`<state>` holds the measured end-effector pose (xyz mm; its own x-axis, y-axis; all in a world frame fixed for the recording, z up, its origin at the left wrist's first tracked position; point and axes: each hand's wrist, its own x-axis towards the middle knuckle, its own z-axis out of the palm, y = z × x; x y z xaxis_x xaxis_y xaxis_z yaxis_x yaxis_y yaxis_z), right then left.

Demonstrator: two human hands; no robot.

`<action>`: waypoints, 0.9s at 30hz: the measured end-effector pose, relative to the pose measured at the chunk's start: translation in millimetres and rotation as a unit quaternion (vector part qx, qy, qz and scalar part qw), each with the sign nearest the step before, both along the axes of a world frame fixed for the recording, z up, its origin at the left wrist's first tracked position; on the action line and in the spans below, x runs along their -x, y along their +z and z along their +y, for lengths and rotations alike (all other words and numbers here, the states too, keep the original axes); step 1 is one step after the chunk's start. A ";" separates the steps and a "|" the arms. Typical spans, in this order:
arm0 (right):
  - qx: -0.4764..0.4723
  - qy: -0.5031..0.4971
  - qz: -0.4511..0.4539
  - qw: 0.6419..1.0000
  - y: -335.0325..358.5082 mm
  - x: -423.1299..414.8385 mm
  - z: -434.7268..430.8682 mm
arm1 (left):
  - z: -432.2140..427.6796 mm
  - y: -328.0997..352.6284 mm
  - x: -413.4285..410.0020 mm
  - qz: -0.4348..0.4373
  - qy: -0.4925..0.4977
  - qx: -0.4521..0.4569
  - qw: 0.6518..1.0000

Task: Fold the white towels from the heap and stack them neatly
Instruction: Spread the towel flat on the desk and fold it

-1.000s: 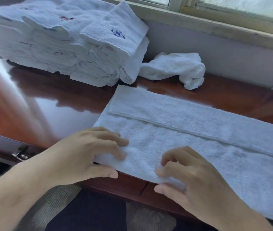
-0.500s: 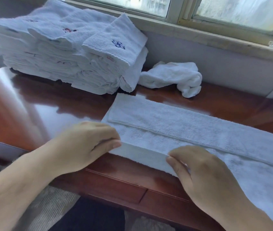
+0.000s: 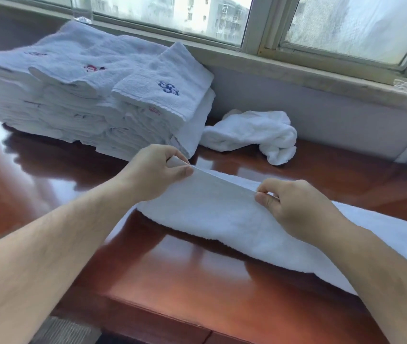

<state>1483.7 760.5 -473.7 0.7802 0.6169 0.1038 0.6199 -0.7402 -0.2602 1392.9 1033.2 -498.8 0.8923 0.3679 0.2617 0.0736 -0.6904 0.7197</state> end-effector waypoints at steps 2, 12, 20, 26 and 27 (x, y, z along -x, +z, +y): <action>0.006 0.004 0.007 1.000 -0.6 -14.6 3.9 | 2.5 -3.2 -9.5 0.007 0.010 0.006 1.000; -0.007 0.013 0.029 0.999 -21.3 -63.2 25.2 | 2.4 -21.0 -35.2 0.036 0.116 -0.082 0.989; -0.094 0.014 -0.010 0.995 -45.4 -70.0 24.3 | 0.2 -19.7 -36.1 0.012 0.161 -0.174 0.971; -0.107 -0.004 -0.016 0.994 -50.0 -67.9 23.8 | -26.9 -11.6 -33.3 -0.106 0.058 -0.298 0.947; -0.102 -0.010 -0.019 0.995 -50.0 -68.1 24.6 | -34.2 -11.2 -36.5 -0.092 0.016 -0.280 0.956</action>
